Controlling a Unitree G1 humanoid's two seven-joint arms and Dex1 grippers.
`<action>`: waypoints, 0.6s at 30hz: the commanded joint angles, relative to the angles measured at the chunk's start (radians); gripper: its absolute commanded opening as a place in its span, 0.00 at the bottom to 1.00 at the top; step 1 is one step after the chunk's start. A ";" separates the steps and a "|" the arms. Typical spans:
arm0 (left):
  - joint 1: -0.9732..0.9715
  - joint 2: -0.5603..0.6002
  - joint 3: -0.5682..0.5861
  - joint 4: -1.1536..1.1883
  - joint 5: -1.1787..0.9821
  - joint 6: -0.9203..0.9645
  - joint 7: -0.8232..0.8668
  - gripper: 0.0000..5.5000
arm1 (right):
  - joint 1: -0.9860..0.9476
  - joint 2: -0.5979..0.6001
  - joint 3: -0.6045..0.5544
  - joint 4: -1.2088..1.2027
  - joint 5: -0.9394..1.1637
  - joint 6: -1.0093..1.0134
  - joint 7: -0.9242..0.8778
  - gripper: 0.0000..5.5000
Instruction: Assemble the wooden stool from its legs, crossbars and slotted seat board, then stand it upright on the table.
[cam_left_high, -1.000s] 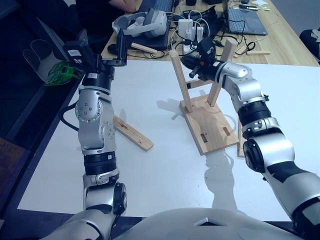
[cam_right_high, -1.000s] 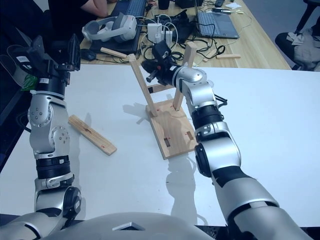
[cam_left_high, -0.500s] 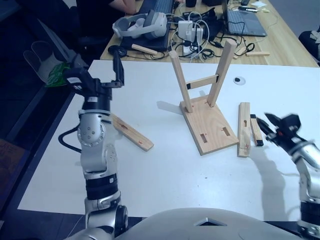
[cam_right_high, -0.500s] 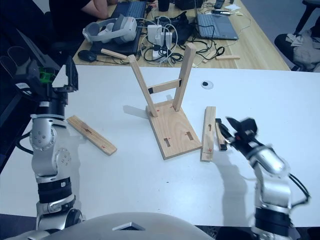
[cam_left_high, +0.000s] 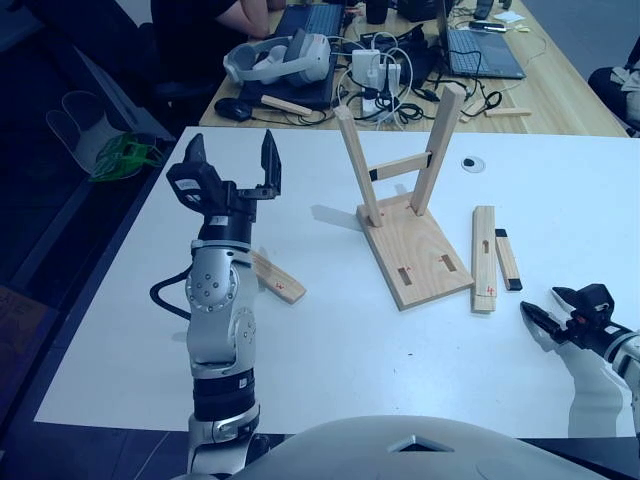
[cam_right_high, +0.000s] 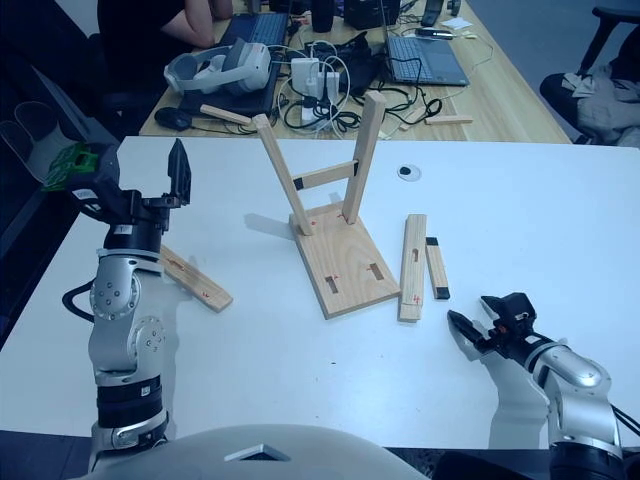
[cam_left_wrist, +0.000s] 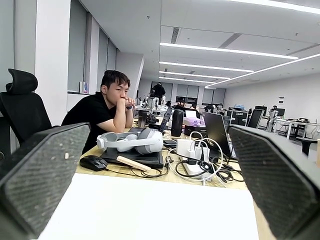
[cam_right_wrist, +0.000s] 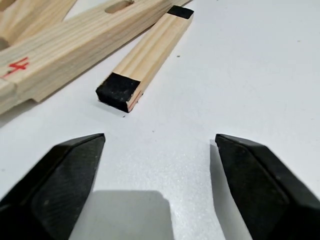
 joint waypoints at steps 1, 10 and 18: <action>-0.034 0.007 -0.005 0.006 -0.016 0.029 -0.014 0.93 | -0.026 0.026 0.083 0.025 -0.013 0.101 -0.018 0.87; -0.067 0.015 0.019 0.012 -0.038 0.063 -0.032 0.93 | -0.092 0.026 0.177 0.109 -0.045 0.212 -0.095 0.94; -0.076 0.014 0.029 0.016 -0.043 0.070 -0.029 0.93 | -0.151 0.006 0.188 0.145 -0.008 0.409 -0.138 0.84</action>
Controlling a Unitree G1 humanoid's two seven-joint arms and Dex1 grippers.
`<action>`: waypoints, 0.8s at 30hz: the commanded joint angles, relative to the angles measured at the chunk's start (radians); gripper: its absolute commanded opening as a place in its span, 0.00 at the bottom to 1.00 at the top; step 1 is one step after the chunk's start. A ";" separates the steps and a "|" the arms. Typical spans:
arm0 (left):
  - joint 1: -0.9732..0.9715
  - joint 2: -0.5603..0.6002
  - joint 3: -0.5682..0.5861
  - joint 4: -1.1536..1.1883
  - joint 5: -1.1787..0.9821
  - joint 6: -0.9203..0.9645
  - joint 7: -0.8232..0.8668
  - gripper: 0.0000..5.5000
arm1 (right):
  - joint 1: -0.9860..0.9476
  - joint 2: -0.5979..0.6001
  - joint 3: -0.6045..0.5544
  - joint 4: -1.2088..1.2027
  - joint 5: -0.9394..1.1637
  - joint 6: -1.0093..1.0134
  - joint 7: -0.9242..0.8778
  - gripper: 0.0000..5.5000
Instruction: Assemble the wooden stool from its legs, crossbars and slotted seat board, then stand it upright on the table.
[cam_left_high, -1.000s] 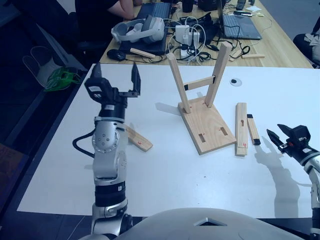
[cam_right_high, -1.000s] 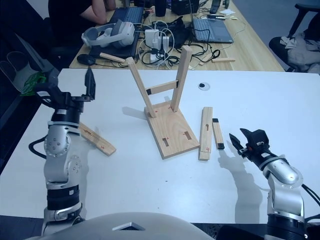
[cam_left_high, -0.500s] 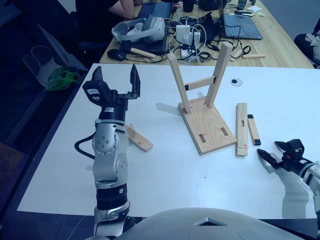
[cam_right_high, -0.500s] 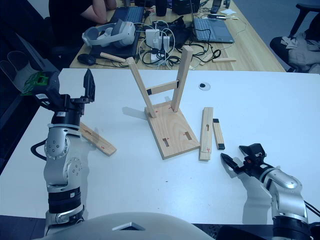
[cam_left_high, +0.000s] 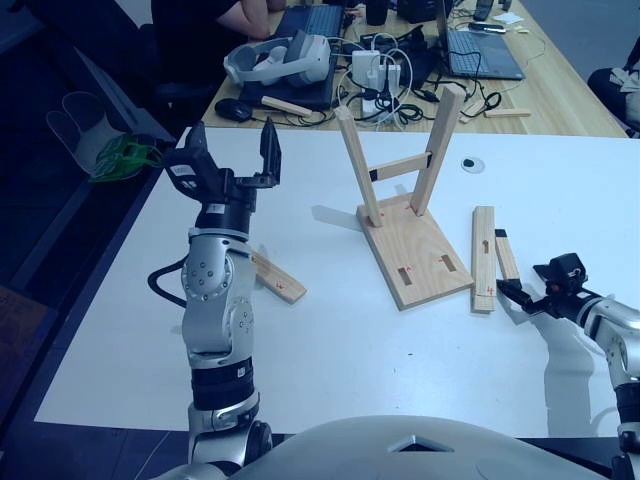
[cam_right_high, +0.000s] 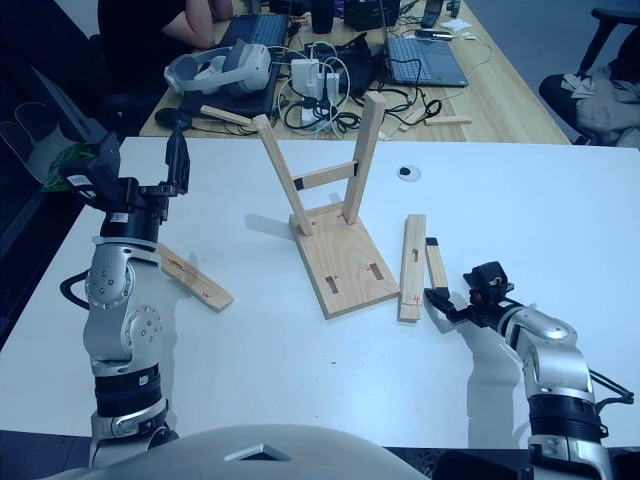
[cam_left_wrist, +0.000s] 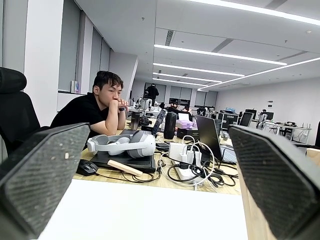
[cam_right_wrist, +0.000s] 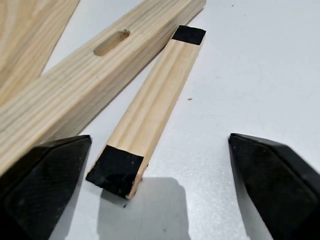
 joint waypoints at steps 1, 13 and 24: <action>-0.018 0.011 0.006 0.008 -0.005 0.022 0.002 0.93 | 0.059 0.011 0.066 0.101 -0.037 0.191 -0.038 0.80; -0.028 0.011 0.026 0.015 -0.006 0.036 0.014 0.93 | 0.060 -0.031 0.127 0.096 -0.030 0.382 -0.056 0.38; -0.045 0.011 0.045 0.033 -0.003 0.032 0.040 0.93 | 0.002 0.027 0.010 0.089 0.031 0.142 -0.096 0.24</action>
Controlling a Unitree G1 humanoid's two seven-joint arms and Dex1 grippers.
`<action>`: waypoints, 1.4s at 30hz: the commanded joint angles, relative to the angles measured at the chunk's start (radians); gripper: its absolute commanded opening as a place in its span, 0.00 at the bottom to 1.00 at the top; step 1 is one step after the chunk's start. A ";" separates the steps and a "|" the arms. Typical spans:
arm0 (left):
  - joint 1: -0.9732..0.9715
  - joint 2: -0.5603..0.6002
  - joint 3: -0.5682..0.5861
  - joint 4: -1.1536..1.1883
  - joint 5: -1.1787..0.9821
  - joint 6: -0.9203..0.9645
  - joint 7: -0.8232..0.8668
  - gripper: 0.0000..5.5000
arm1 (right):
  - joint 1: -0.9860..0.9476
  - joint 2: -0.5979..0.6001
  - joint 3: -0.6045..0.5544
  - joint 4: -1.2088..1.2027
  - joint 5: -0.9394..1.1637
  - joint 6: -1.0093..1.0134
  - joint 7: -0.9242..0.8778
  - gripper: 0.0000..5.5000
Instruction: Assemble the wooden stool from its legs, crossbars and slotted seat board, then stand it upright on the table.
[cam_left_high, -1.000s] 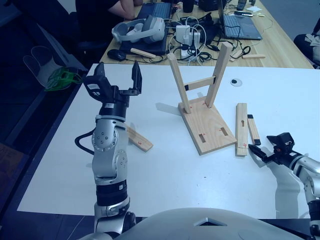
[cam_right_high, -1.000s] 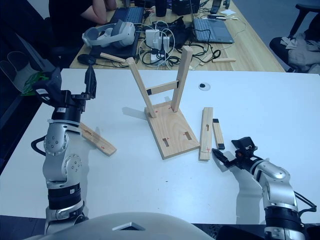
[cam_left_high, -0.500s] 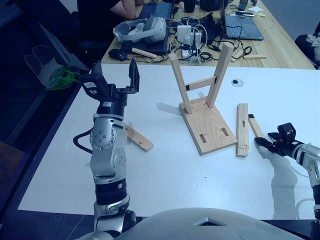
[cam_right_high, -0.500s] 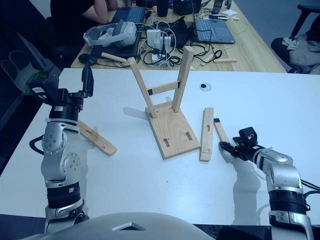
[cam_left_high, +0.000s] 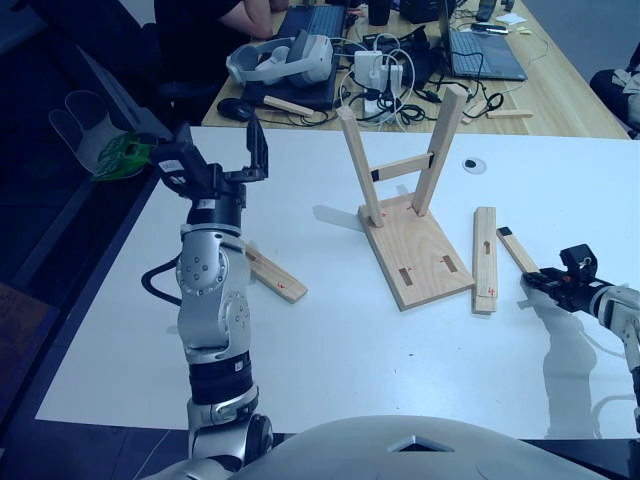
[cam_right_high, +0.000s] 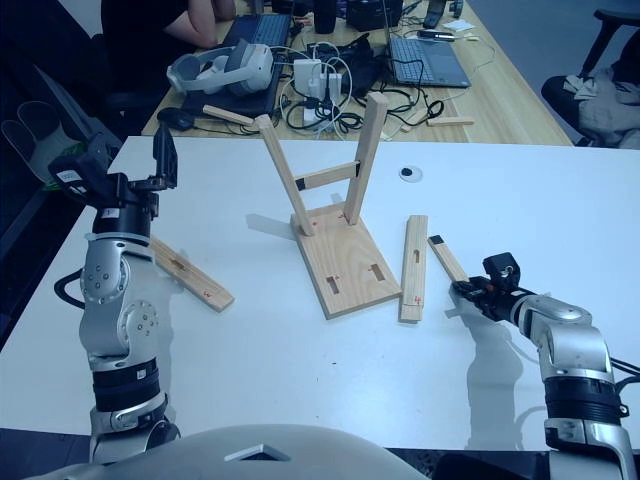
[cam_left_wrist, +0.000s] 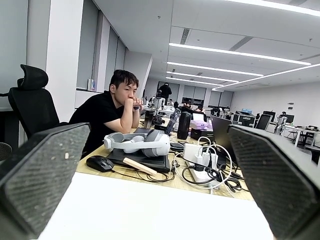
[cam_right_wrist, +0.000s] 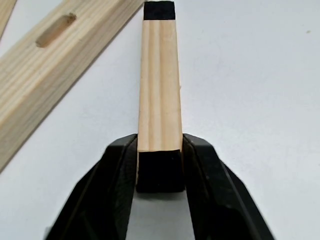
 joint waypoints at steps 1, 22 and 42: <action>-0.020 0.015 0.006 0.015 -0.007 0.012 -0.009 0.93 | 0.030 0.132 -0.074 0.074 0.040 -0.105 -0.065 0.24; -0.175 0.094 -0.019 -0.140 -0.787 0.533 -0.215 0.93 | -0.252 0.290 0.239 -0.688 -0.040 -0.362 -0.147 0.23; -0.213 0.087 0.002 -0.076 -0.909 0.574 -0.078 0.60 | -0.240 0.287 0.322 -0.728 -0.047 -0.349 -0.093 0.23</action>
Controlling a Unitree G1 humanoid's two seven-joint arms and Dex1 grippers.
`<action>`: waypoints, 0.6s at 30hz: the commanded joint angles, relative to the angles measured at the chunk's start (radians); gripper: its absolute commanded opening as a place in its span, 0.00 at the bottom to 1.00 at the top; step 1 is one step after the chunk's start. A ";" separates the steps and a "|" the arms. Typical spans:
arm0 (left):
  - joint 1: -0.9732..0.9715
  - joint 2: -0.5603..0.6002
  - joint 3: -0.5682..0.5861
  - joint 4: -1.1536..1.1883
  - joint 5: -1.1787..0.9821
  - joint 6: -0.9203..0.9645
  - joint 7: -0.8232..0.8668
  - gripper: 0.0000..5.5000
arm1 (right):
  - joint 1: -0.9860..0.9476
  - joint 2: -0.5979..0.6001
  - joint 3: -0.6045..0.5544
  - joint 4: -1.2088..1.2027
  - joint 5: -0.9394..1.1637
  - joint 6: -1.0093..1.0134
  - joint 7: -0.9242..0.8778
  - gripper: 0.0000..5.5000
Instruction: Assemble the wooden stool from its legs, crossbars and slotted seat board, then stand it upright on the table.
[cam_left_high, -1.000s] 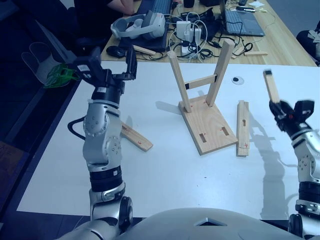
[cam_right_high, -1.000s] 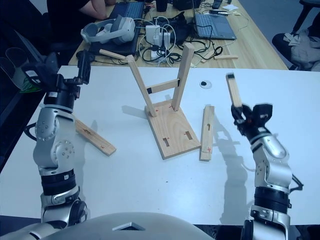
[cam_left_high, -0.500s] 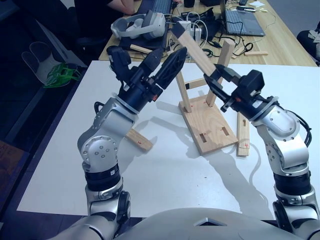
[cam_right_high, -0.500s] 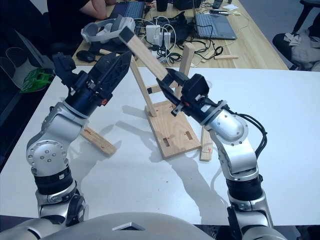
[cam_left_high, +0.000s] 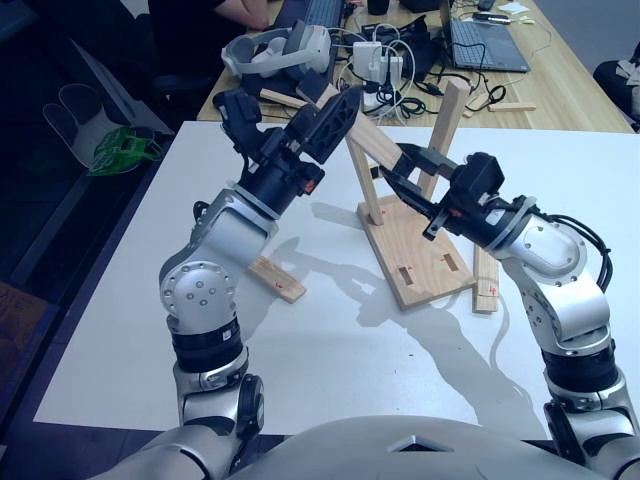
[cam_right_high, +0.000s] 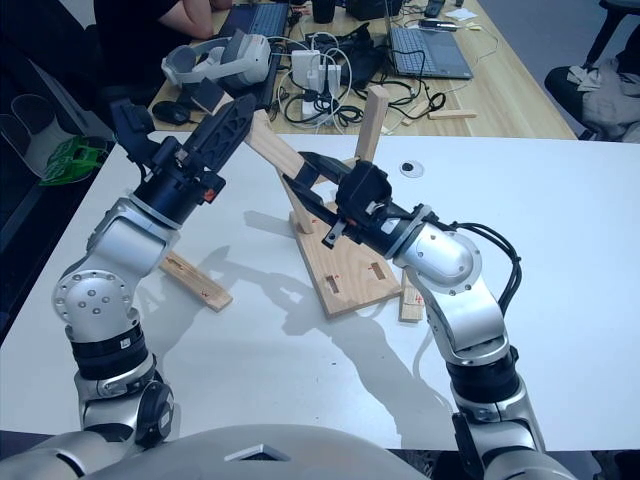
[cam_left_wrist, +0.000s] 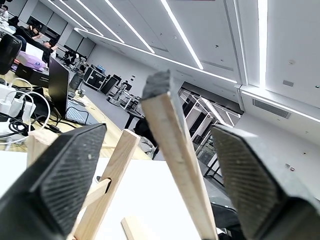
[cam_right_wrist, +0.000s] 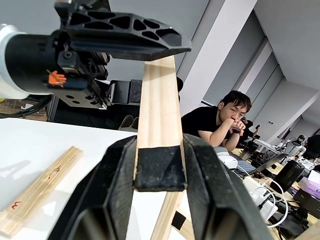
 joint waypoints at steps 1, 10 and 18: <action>-0.007 0.002 -0.002 -0.005 -0.026 0.011 0.025 0.57 | 0.008 -0.011 -0.008 0.008 -0.008 -0.008 0.010 0.23; -0.004 0.003 -0.021 -0.015 -0.034 0.006 0.038 0.32 | 0.007 -0.016 -0.013 0.014 -0.010 -0.005 0.020 0.23; -0.026 0.005 0.011 0.023 -0.051 0.002 0.094 0.13 | 0.005 -0.003 -0.011 0.031 -0.034 -0.017 0.000 0.23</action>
